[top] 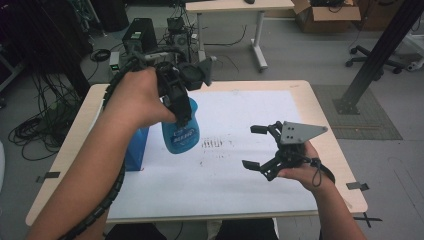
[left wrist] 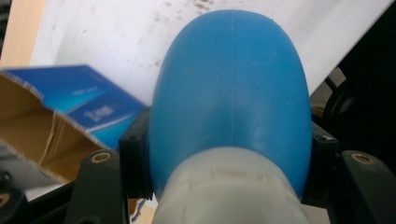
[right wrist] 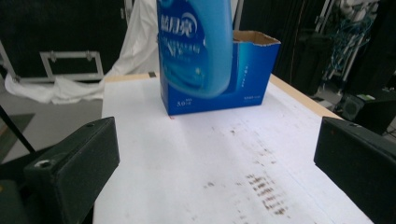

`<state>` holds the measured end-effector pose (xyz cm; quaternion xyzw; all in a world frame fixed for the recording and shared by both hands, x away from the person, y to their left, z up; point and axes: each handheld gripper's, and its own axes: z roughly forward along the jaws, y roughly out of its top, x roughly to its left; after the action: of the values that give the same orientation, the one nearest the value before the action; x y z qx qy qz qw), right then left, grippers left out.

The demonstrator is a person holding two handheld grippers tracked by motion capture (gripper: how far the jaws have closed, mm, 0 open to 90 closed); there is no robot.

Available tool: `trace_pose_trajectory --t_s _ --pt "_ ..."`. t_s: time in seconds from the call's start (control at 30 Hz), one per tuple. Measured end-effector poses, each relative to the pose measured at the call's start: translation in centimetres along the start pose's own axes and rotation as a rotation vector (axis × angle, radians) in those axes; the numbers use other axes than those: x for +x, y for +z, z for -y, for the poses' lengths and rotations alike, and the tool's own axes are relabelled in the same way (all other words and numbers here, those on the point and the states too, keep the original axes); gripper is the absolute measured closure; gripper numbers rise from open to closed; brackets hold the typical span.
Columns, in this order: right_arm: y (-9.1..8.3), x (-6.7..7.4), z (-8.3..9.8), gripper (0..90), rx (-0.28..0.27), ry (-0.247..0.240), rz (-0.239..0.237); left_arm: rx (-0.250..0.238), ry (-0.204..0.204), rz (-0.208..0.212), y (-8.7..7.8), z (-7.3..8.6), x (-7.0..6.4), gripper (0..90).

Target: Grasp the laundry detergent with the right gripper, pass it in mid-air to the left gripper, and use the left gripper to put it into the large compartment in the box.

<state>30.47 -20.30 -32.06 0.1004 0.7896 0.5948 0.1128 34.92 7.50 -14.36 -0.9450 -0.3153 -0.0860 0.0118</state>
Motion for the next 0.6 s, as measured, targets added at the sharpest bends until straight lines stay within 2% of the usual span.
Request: trace_pose_trajectory --t_s 0.27,0.37,0.4,0.47,0.6 --pt "-0.9 -1.9 -2.4 0.0 0.124 -0.042 -0.023 -0.008 -0.147 -0.001 -1.3 1.9 3.6 38.0" --pt "-1.0 -2.6 -3.5 0.0 0.182 -0.046 -0.034 0.008 -0.170 0.002 -1.7 2.6 4.7 38.1" --pt "-1.0 -2.6 -3.5 0.0 0.182 -0.046 -0.034 0.009 -0.190 0.002 -1.9 2.8 5.1 38.1" --pt "-1.0 -2.8 -4.0 0.2 0.203 -0.054 -0.040 0.023 -0.204 0.001 -2.2 3.1 5.7 38.0" --pt "-0.9 -3.3 -4.6 0.2 0.248 -0.063 -0.048 0.042 -0.278 0.012 -2.8 3.9 7.0 38.0"
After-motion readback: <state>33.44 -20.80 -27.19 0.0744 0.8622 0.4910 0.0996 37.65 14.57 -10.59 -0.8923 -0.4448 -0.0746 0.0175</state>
